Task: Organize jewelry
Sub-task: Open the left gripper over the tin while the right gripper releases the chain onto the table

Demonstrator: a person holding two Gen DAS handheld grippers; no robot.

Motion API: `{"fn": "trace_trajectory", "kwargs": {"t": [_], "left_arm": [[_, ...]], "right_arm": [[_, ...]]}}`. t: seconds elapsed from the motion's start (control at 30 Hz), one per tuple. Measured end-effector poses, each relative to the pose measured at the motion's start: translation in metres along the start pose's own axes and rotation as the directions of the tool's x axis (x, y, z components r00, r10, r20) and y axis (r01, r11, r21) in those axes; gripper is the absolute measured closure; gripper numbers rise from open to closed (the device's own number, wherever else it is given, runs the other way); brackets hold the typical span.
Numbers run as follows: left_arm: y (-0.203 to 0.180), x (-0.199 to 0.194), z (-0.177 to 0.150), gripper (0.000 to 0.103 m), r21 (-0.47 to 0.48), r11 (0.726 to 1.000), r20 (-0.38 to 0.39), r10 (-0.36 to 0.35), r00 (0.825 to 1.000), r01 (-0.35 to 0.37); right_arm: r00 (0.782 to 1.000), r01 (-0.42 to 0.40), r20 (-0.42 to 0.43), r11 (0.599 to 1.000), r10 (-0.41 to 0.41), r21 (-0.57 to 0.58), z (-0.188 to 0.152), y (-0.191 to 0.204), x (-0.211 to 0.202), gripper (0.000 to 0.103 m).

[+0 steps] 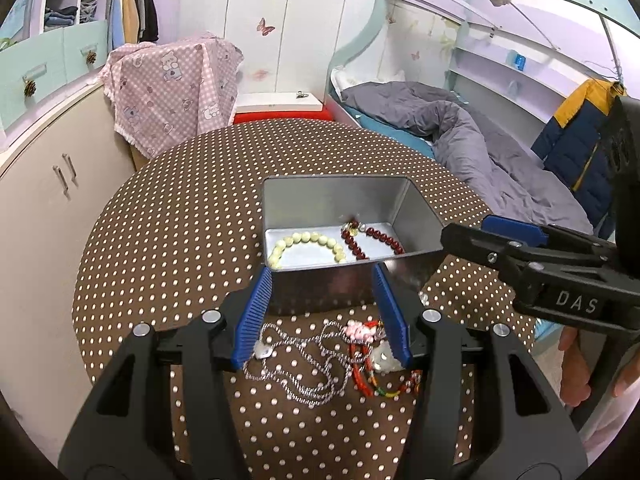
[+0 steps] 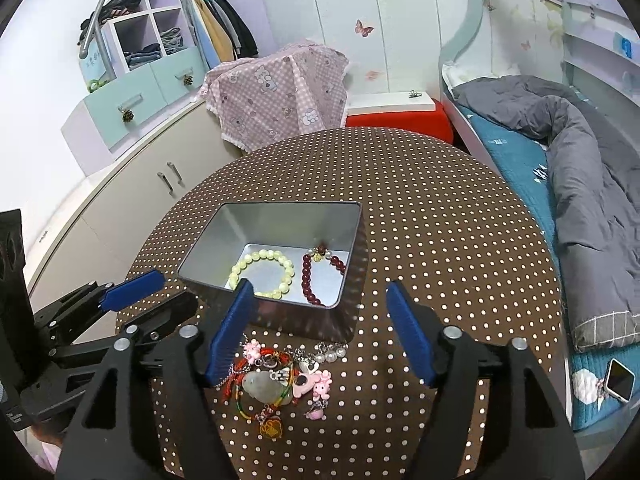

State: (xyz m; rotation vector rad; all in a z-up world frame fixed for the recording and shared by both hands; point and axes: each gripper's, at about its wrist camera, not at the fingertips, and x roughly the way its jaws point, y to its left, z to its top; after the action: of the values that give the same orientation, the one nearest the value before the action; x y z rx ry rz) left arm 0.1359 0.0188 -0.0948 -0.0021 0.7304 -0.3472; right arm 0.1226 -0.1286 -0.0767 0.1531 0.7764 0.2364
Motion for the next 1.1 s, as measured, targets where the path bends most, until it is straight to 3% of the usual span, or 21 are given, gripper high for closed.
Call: {"fn": "trace_trajectory", "kwargs": {"t": [0.27,0.9,1.03,1.1], "left_arm": [[0.018,-0.005,-0.015,0.051,-0.043,0.998,-0.029,0.035,0.999,-0.036],[0.034,0.017,-0.044,0.052,-0.089,0.995,-0.116,0.033,0.993,-0.043],[0.038,0.025,-0.044,0.067,-0.1,0.994,-0.12,0.027,0.992,-0.039],[0.04,0.03,-0.045,0.068,-0.1,0.994,-0.128,0.037,0.991,-0.05]], "right_arm": [[0.999,0.027,-0.02,1.0,-0.027,0.009,-0.011,0.001,0.0,0.02],[0.991,0.028,-0.131,0.999,-0.032,-0.037,-0.034,0.024,0.025,0.019],[0.988,0.026,-0.152,0.998,-0.033,-0.05,-0.036,0.027,0.031,0.019],[0.987,0.024,-0.158,0.998,-0.032,-0.055,-0.036,0.027,0.033,0.019]]}}
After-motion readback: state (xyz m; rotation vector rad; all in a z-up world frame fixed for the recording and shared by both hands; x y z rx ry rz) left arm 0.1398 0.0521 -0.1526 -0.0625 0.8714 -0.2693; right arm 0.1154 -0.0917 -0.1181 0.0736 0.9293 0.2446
